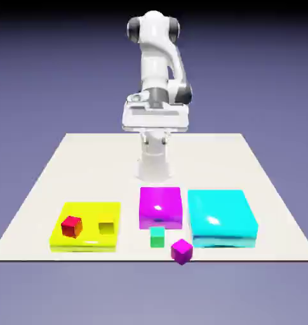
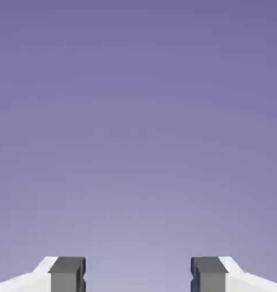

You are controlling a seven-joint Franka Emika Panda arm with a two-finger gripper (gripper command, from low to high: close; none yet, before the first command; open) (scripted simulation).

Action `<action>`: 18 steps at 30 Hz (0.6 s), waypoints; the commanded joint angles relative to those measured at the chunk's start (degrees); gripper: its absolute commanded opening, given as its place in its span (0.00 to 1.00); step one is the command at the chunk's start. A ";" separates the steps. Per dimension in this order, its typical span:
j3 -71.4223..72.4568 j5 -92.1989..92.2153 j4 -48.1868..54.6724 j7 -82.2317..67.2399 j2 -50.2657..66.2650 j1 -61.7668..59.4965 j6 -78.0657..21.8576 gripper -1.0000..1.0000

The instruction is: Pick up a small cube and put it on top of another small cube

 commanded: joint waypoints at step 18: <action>27.35 -9.44 28.32 -44.05 35.76 -21.18 -40.77 0.50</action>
